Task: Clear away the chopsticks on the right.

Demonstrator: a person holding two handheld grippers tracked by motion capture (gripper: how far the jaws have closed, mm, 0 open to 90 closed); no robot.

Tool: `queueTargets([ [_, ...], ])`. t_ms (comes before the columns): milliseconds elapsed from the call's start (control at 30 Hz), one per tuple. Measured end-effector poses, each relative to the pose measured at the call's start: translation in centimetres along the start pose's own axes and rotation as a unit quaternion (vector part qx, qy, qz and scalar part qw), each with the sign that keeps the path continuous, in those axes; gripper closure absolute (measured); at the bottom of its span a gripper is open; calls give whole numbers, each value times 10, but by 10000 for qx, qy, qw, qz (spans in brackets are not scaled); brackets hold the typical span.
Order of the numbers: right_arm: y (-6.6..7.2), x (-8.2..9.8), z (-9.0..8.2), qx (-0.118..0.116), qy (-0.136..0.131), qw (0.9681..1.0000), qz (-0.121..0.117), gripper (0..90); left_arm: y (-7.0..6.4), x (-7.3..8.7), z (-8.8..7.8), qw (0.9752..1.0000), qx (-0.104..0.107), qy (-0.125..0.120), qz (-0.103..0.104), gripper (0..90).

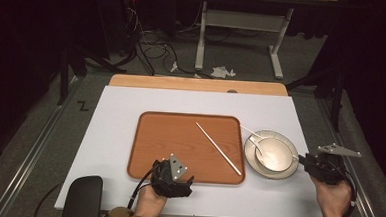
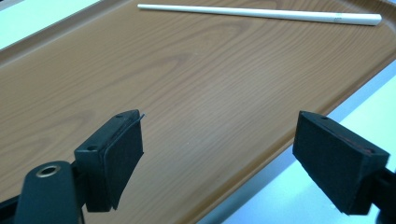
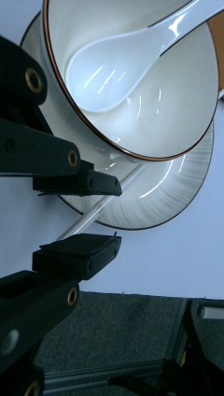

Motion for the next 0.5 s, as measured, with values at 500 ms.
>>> queueTargets([
  [500, 4, -9, 33, -222, 452, 9983, -276, 689, 5, 11, -10, 9995, -225, 81, -197, 164],
])
Point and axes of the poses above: each handheld gripper's, and its own axes: z roughly forward along the jaws, x roughly out of its underside, y roughly to its left, the point moved 5 cm from there along z, roughly forward along the jaws, and after that the axes turned 10 degrees about z, right-handed, at the moved point
